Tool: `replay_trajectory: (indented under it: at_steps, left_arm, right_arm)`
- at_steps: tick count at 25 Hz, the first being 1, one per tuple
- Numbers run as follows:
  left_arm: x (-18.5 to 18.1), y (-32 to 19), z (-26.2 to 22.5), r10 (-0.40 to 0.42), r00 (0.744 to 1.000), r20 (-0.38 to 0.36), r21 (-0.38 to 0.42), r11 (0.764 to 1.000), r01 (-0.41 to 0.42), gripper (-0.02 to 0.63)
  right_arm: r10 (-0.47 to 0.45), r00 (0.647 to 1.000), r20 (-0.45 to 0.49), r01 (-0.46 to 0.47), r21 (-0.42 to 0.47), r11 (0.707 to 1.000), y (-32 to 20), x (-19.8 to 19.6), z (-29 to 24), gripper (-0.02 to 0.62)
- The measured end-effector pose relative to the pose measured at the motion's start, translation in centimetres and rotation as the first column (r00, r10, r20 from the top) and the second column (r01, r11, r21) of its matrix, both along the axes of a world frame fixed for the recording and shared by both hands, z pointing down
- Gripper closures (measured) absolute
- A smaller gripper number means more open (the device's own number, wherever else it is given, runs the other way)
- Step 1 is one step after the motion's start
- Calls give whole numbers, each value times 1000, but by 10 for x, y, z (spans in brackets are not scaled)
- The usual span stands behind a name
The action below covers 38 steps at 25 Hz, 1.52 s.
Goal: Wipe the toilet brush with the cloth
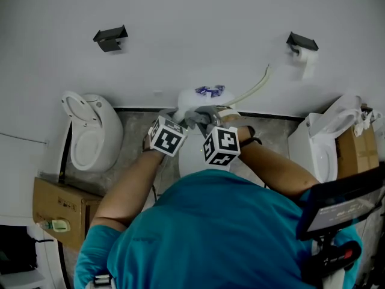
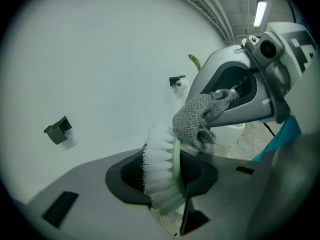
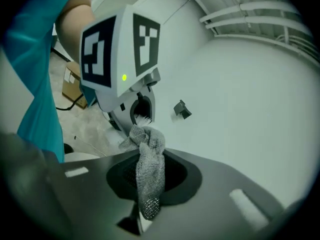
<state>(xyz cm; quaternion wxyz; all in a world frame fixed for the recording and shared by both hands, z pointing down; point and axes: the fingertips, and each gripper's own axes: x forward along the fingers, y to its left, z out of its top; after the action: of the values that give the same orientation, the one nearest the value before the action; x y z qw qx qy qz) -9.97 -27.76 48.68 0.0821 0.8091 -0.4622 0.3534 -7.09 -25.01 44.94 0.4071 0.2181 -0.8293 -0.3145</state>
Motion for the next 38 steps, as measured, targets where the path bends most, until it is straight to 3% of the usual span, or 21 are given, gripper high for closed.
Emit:
replay_trajectory:
  at_steps: [9, 16, 24, 38]
  left_arm:
    - [-6, -2, -7, -3, 1000, -19, 38, 999, 4, 459]
    - [-11, -6, -10, -3, 999, 37, 79, 997, 0, 460]
    - [-13, -8, -11, 1, 999, 49, 100, 995, -6, 461]
    - [-25, -7, -17, -3, 1000, 27, 129, 992, -1, 462]
  right_arm:
    - [26, 999, -36, -25, 35, 999, -4, 9, 1, 565]
    - [70, 996, -49, -68, 45, 997, -13, 18, -3, 565]
    - [103, 993, -51, -101, 47, 994, -19, 30, -4, 565]
    - [170, 985, -30, -167, 67, 984, -33, 55, -13, 565]
